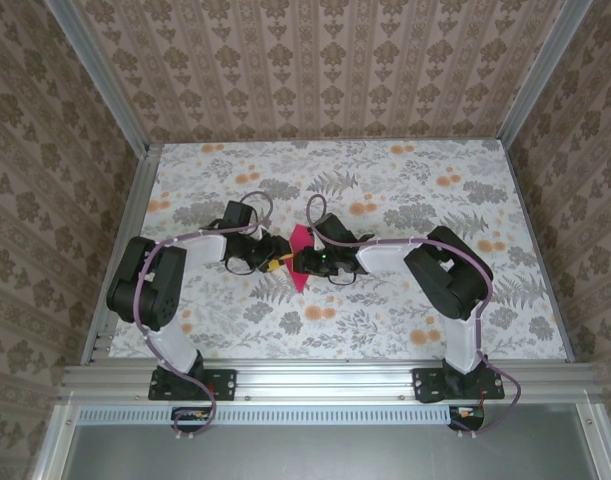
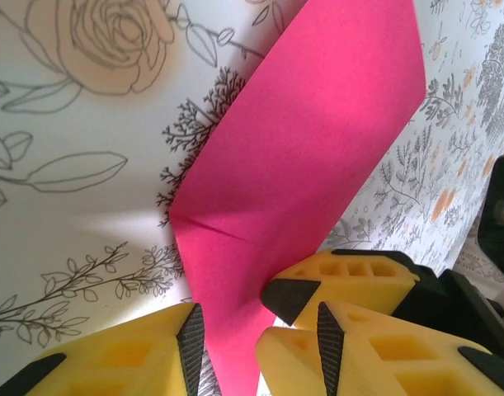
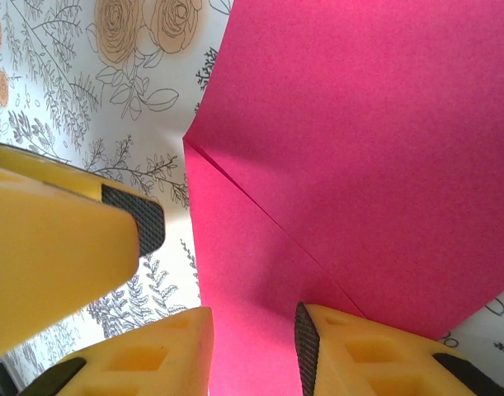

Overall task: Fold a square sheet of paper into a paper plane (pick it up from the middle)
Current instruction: Rotate the paper at the center of the table.

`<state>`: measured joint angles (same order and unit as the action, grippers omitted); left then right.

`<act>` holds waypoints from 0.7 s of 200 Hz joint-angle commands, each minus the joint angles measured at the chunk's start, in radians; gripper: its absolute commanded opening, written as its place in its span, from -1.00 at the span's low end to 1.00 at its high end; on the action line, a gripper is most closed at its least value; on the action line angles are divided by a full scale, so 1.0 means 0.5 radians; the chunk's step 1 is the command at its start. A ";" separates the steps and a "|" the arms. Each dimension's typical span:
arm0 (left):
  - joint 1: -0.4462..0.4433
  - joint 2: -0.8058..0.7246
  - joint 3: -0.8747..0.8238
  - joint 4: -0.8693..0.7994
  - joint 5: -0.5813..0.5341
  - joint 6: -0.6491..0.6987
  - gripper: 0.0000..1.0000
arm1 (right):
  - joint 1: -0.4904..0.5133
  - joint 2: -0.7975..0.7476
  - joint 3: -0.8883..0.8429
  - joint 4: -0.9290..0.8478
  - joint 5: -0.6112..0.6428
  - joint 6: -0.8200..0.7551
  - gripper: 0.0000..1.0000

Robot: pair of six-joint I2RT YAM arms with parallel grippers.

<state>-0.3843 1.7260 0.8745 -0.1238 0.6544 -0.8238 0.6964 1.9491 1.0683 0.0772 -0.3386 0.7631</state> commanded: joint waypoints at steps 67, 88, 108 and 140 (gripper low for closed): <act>-0.033 0.092 0.135 -0.213 -0.117 0.018 -0.04 | -0.024 -0.042 -0.107 -0.061 -0.049 0.017 -0.30; -0.052 0.130 0.165 -0.215 -0.102 0.019 -0.09 | -0.026 -0.037 -0.113 -0.048 -0.064 0.014 -0.31; -0.070 0.159 0.202 -0.237 -0.101 0.021 -0.13 | -0.025 -0.038 -0.123 -0.053 -0.065 0.011 -0.34; -0.081 0.184 0.228 -0.262 -0.112 0.031 -0.14 | -0.025 -0.041 -0.130 -0.048 -0.071 0.008 -0.35</act>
<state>-0.4194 1.8027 0.9585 -0.2108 0.6018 -0.8227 0.6849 1.9362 1.0351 0.1020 -0.3679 0.7628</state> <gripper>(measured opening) 0.430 0.325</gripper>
